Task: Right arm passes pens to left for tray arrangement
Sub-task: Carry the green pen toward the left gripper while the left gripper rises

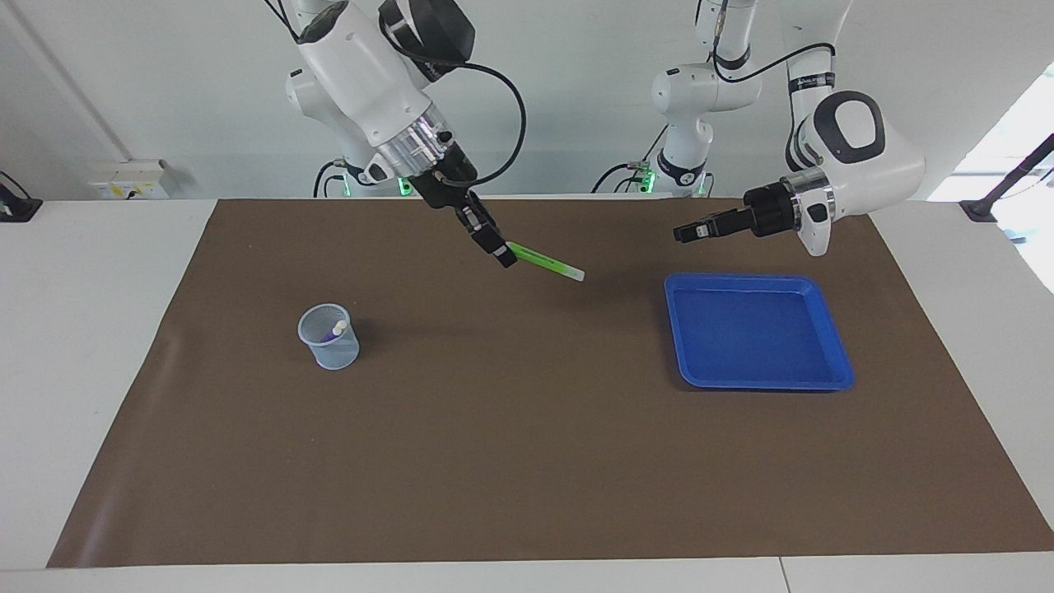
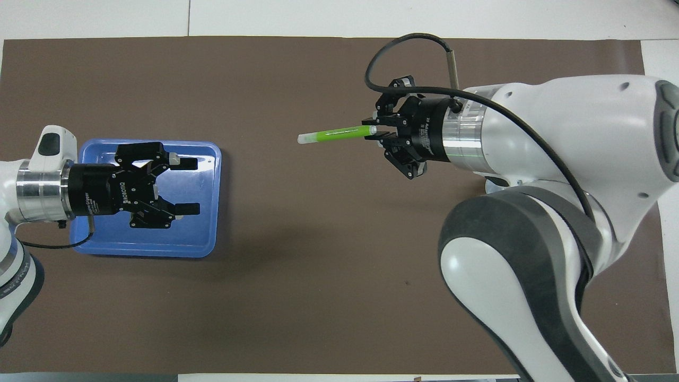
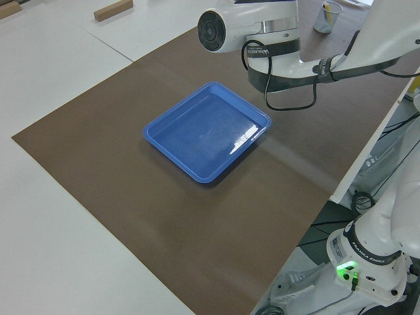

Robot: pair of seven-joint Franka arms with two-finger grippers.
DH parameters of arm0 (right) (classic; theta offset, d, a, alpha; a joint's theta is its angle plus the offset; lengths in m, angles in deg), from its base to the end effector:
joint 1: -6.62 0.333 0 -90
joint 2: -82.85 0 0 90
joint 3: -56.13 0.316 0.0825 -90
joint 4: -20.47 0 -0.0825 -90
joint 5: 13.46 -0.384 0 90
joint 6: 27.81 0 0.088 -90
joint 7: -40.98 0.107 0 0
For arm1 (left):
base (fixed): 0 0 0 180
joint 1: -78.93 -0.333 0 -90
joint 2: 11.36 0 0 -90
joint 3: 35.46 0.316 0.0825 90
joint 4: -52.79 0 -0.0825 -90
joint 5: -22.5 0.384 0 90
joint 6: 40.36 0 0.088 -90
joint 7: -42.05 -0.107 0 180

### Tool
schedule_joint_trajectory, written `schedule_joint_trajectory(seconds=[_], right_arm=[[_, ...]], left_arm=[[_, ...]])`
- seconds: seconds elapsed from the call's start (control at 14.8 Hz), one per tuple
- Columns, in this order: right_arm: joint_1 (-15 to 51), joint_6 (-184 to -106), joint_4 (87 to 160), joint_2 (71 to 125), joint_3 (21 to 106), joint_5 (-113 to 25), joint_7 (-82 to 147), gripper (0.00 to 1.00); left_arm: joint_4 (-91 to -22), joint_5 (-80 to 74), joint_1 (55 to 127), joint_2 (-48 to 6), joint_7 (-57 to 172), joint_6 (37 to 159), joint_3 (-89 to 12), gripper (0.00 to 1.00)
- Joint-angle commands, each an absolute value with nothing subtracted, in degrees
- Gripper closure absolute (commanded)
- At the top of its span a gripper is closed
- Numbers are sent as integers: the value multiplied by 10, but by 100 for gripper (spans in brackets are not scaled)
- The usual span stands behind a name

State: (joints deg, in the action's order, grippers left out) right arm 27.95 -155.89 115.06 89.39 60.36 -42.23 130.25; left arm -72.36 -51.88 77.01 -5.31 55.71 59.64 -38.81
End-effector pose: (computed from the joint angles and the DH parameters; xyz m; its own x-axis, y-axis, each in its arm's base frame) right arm 0.5706 0.2861 0.5928 0.3041 -0.8259 -0.4748 -0.9165 -0.1176 -0.3824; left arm 0.5023 -0.1000 0.4683 0.7530 0.2115 -0.6232 0.6581 -0.2428 0.7127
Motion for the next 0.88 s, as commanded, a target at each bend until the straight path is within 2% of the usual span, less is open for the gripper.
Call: schedule_joint_trajectory(seconds=[0.0, 0.41, 0.81], right_arm=[[302, -1558, 1085, 947, 602, -436, 1382, 100], [344, -1558, 1076, 970, 602, -436, 1442, 100], [374, -1559, 1084, 969, 602, -433, 1462, 100]], left_arm=[[-747, -566, 817, -34, 596, 664, -385, 0], [-767, -646, 827, -27, 668, 733, -388, 2], [-767, -685, 852, -28, 670, 793, -387, 12]])
